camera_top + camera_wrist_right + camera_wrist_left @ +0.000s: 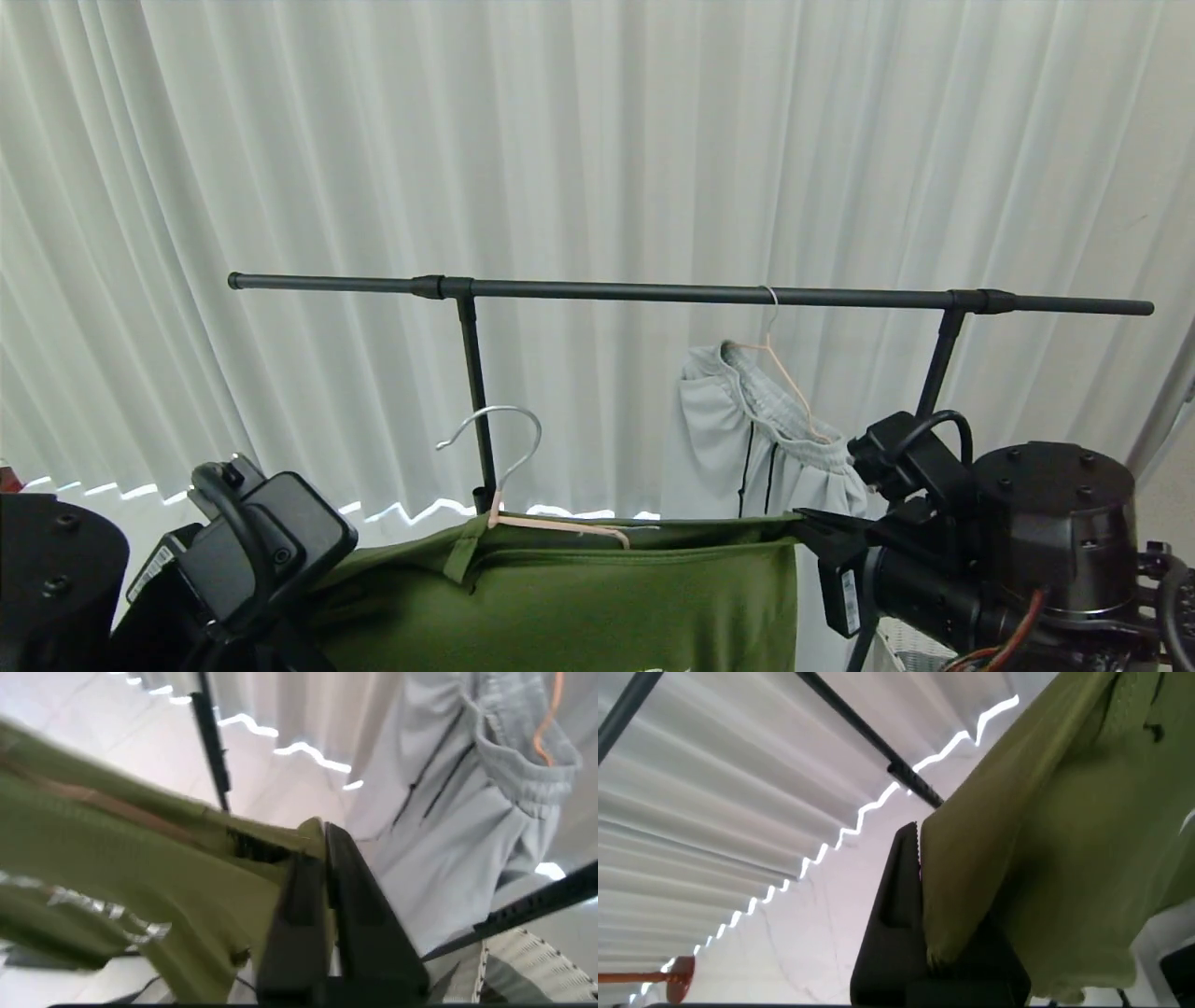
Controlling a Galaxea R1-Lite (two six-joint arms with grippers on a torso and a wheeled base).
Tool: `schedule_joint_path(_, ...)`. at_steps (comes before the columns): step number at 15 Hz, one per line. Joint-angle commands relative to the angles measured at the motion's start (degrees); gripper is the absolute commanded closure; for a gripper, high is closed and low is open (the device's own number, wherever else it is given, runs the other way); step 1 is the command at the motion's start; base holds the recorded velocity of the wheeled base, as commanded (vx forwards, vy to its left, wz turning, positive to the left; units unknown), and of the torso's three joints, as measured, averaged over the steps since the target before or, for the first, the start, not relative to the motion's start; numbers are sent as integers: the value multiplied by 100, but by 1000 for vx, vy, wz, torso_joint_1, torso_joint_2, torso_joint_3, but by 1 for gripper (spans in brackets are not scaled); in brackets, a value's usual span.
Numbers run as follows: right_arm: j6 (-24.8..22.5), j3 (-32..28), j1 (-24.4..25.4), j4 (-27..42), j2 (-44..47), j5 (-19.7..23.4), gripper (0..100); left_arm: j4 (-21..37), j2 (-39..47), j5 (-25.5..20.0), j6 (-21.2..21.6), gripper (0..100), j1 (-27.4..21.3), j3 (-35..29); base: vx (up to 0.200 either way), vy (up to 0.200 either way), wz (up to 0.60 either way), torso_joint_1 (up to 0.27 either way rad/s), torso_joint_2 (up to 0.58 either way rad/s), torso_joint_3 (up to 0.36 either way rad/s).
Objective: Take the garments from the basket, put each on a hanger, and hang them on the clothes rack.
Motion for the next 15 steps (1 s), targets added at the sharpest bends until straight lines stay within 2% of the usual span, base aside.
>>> schedule_joint_path(1, -16, 0, 147, 138, -306, 32, 0, -105, 16, -8, -26, 100, 1, 16, 0, 0, 0, 0, 0, 0)
schedule_joint_path(3, -113, 26, 331, 322, -544, 313, 0, -281, -11, -87, -96, 100, -25, 42, 0, 0, 0, 0, 0, 0)
schedule_joint_path(5, -464, 0, 331, 533, -728, 674, 0, -360, -63, -333, -114, 100, -34, 113, 0, 0, 0, 0, 0, 0)
schedule_joint_path(7, -824, -97, 331, 770, -922, 1245, 0, -430, -213, -817, -105, 100, -34, 201, 0, 0, 0, 0, 0, 0)
schedule_joint_path(9, -1123, -308, 331, 1131, -992, 1632, 0, -448, -309, -1107, -105, 100, -34, 262, 0, 0, 0, 0, 0, 0)
schedule_joint_path(10, -1405, -545, 367, 1438, -974, 2010, 0, -474, -388, -1361, -105, 100, -113, 280, 0, 0, 0, 0, 0, 0)
schedule_joint_path(12, -1686, -932, 560, 1878, -878, 2423, 0, -597, -424, -1485, -96, 100, -228, 280, 0, 0, 0, 0, 0, 0)
schedule_joint_path(15, -1703, -1284, 973, 2361, -658, 2704, 0, -720, -424, -1485, -87, 100, -526, 280, 0, 0, 0, 0, 0, 0)
